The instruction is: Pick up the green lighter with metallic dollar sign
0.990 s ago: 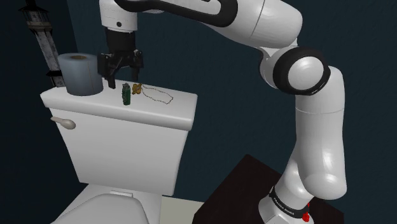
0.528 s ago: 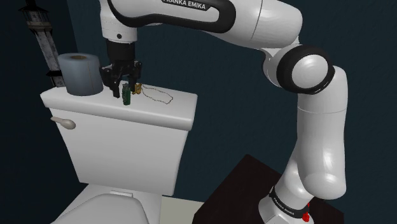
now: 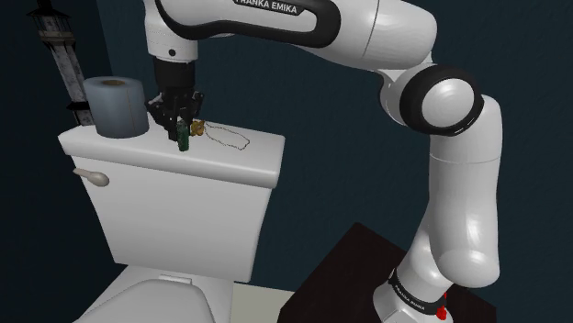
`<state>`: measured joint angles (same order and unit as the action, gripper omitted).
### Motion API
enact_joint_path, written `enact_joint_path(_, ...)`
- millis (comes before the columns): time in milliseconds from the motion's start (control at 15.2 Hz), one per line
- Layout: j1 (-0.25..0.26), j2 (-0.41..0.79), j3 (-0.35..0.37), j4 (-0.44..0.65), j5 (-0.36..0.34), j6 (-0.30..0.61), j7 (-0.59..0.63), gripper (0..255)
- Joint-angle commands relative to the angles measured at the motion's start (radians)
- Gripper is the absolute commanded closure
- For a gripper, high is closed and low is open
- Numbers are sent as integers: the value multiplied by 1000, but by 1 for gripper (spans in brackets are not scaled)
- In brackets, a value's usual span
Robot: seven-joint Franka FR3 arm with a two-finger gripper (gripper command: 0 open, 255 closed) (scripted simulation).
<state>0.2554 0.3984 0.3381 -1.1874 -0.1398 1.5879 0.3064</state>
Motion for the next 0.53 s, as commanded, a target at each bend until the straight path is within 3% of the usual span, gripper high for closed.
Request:
enact_joint_path(0, 0, 1, 0, 1, -1, 0, 0, 255)
enact_joint_path(462, 27, 53, -1, 179, -17, -127, -1, 255)
